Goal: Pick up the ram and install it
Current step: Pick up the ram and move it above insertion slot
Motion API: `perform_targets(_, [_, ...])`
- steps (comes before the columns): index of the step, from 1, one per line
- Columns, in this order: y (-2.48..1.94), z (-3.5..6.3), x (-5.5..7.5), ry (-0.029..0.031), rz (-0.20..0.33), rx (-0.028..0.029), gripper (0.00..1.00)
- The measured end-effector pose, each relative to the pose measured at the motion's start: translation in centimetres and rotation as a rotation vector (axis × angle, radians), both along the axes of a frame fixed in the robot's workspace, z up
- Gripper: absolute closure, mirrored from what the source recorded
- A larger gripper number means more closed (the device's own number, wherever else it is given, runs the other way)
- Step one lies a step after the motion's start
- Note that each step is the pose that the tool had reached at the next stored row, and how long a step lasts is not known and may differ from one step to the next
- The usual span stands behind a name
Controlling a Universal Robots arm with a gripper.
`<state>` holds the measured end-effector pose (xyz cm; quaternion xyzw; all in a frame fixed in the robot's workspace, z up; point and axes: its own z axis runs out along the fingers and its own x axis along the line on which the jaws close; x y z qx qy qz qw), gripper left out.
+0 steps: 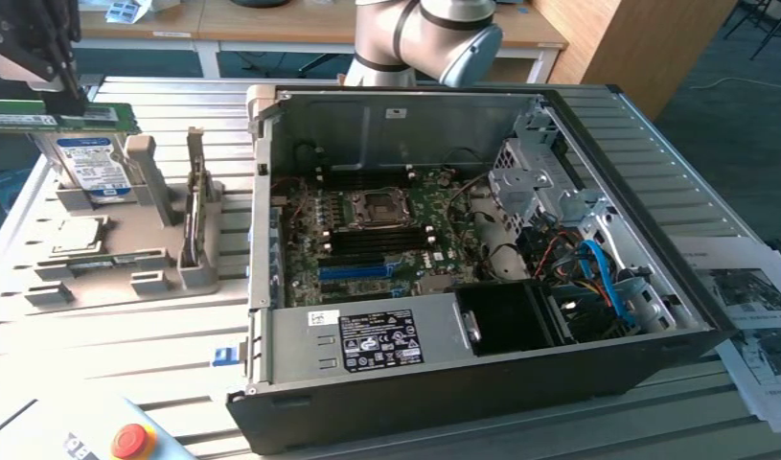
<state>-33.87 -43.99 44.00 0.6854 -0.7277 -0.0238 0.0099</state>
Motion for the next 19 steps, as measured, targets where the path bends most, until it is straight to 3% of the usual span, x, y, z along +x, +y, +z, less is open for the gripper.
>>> perform_targets(19, [-0.6, -0.01, 4.2, -0.0001, 0.007, 0.0092, 0.88])
